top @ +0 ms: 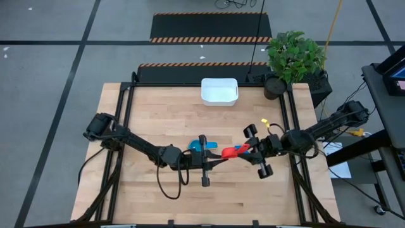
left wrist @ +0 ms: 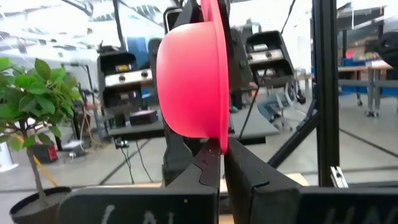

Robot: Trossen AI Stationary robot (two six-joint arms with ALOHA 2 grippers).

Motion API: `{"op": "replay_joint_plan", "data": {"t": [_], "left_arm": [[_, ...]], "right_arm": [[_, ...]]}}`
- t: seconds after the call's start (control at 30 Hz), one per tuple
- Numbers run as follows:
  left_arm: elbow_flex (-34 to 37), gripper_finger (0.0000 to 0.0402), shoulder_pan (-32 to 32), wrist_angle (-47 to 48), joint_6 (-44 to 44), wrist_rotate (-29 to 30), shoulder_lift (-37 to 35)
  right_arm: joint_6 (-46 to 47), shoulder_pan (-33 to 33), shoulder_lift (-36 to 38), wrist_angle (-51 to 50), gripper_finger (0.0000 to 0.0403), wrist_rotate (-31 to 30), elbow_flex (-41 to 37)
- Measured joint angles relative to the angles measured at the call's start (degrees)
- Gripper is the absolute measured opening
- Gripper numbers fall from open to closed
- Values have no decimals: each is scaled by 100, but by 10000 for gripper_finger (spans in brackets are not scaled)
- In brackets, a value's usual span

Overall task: Nest measuring cups in basket
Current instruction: Stack the red measuring cup into the light blue measuring cup

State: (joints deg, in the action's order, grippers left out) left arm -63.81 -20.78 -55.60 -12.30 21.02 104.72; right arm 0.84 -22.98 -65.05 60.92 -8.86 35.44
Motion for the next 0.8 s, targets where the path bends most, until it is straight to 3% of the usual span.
{"op": "replay_joint_plan", "data": {"t": [0.23, 0.47, 0.67, 0.8], "left_arm": [[0, 8, -8, 2618, 519, 15, -1195], [4, 9, -84, 5363, 1473, -115, -2088], [13, 10, -199, 6561, 1590, -641, -2168], [13, 6, -219, 6734, 1654, -887, -2107]], "right_arm": [[182, -13, 956, -1581, 163, -41, 0], [270, 2, 1527, -3472, 226, -641, 73], [306, 50, 1387, -4407, 251, -535, 260], [164, 54, 1229, -4481, 253, 156, 264]]}}
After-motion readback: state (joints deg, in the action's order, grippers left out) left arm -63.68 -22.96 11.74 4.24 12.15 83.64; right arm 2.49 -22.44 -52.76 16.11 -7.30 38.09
